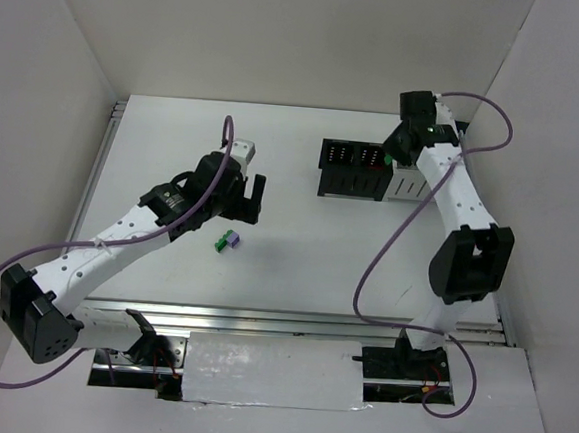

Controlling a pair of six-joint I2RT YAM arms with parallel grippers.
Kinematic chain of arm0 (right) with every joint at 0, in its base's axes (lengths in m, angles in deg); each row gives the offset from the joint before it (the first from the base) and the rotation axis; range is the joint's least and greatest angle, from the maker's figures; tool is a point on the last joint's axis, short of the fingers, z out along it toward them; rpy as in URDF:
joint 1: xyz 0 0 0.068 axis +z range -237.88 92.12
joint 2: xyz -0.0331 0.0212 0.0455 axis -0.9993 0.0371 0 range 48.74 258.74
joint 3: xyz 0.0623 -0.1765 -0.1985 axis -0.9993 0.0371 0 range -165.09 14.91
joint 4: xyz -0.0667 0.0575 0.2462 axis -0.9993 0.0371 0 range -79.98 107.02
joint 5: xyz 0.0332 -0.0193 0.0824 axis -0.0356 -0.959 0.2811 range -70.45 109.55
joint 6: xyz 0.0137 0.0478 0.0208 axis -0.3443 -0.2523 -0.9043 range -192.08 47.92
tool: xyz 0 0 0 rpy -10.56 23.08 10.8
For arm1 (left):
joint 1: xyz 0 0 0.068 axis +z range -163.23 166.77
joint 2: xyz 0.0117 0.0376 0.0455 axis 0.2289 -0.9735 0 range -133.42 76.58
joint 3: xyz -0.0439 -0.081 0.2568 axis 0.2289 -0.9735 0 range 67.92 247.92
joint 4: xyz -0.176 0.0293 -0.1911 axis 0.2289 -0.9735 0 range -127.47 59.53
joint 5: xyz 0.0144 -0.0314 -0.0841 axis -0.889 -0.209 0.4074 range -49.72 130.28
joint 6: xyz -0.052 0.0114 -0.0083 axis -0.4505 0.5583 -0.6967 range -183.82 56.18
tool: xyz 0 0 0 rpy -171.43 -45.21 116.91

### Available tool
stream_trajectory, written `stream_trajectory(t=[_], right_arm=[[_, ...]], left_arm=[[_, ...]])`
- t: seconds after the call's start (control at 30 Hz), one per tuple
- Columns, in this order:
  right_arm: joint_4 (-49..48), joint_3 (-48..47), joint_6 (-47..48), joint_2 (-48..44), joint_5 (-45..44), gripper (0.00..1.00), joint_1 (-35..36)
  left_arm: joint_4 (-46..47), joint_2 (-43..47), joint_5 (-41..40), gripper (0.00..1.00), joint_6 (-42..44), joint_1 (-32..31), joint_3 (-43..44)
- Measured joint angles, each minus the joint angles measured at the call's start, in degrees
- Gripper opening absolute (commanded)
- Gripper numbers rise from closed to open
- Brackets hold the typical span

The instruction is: Sort the legos into containers by color

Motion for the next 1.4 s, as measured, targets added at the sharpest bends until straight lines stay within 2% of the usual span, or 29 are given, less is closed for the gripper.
stream_trajectory(t=[0.17,0.27,0.33,0.4,0.43,0.67,0.97,1.13,1.3,1.4], right_arm=[[2.9,-10.5,1.1,10.7,-6.9,0.05,-2.5],[4.0,-12.8,1.5,12.9,-9.0,0.07,-3.6],[4.2,-13.1,1.7,13.2,-9.6,0.12,-4.3],[4.3,-13.1,1.9,13.2,-9.9,0.34,-5.2],[4.3,-13.1,2.2,13.2,-10.0,0.57,-5.6],[4.4,-13.3,4.0,14.2,-10.2,0.77,-6.6],[4.7,-14.3,4.6,14.2,-5.5,0.79,-6.4],[2.9,-3.3,5.5,3.0,3.4,0.79,-3.1],[-0.4,6.8,6.4,-9.0,13.4,0.79,1.6],[-1.6,11.3,6.8,-12.9,16.8,0.79,3.3]], left_arm=[[-6.0,-0.6,-2.4,1.00,-3.5,3.9,-1.3],[-8.5,-0.3,-2.4,0.99,-4.1,5.0,-2.2],[-9.6,0.2,-2.3,0.99,-4.1,5.6,-2.8],[-10.3,1.0,-2.0,0.99,-4.1,6.0,-3.4],[-10.4,1.4,-1.7,1.00,-4.1,6.2,-3.8],[-11.1,1.8,0.1,0.99,-3.9,6.8,-4.7],[-9.8,-2.8,3.7,0.99,-2.2,7.6,-4.8],[-8.5,-9.7,7.2,0.91,-1.8,8.1,-5.6],[-6.9,-15.8,10.0,0.90,0.5,9.1,-5.6],[-6.0,-20.2,10.8,0.89,2.0,10.1,-5.0]])
